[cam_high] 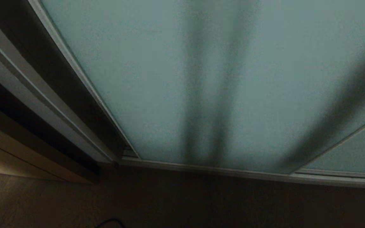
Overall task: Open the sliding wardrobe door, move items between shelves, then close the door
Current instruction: Close the door
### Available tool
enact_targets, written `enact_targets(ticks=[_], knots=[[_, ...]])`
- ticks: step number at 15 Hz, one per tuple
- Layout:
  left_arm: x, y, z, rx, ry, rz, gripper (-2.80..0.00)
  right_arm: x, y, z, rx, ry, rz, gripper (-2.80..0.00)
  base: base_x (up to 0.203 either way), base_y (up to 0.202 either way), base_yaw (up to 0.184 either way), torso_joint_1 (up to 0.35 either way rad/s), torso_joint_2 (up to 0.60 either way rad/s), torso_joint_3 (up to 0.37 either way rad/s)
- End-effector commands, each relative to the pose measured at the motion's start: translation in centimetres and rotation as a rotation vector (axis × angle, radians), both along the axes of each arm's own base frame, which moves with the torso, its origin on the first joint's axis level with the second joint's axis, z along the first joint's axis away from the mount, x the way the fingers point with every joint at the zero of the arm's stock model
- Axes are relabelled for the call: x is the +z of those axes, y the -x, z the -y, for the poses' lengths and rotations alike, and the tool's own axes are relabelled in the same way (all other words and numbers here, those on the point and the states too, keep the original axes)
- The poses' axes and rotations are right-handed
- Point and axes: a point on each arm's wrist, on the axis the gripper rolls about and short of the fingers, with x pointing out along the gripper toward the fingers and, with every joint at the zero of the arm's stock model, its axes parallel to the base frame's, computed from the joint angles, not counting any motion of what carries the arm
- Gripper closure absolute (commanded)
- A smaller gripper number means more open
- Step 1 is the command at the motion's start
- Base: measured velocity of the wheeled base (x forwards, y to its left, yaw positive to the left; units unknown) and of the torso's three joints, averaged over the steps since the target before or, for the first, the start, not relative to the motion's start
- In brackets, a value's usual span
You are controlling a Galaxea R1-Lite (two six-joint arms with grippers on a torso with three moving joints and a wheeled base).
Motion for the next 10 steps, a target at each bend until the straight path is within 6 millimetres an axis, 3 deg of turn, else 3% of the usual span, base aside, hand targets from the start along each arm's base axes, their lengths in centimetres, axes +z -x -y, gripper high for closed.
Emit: enact_targets(ticks=[1, 3, 5, 8, 10], knots=[[0.0, 0.0, 0.0, 0.000, -0.001, -0.001, 0.00, 0.1, 0.2, -0.8, 0.021, 0.007, 0.006, 0.00, 0.000, 0.000, 0.000, 0.000, 0.00, 0.000], [0.0, 0.0, 0.0, 0.000, -0.001, -0.001, 0.00, 0.4, 0.1, -0.7, 0.018, 0.029, 0.026, 0.00, 0.000, 0.000, 0.000, 0.000, 0.00, 0.000], [0.0, 0.0, 0.0, 0.000, -0.001, -0.001, 0.00, 2.0, 0.5, -0.5, -0.005, 0.095, 0.089, 0.00, 0.000, 0.000, 0.000, 0.000, 0.00, 0.000], [0.0, 0.0, 0.0, 0.001, -0.001, -0.001, 0.00, 5.1, 2.6, -1.0, -0.088, 0.209, 0.175, 0.00, 0.000, 0.000, 0.000, 0.000, 0.00, 0.000], [0.0, 0.0, 0.0, 0.000, -0.001, -0.001, 0.00, 6.0, 4.0, -2.3, -0.116, 0.279, 0.213, 0.00, 0.000, 0.000, 0.000, 0.000, 0.00, 0.000]])
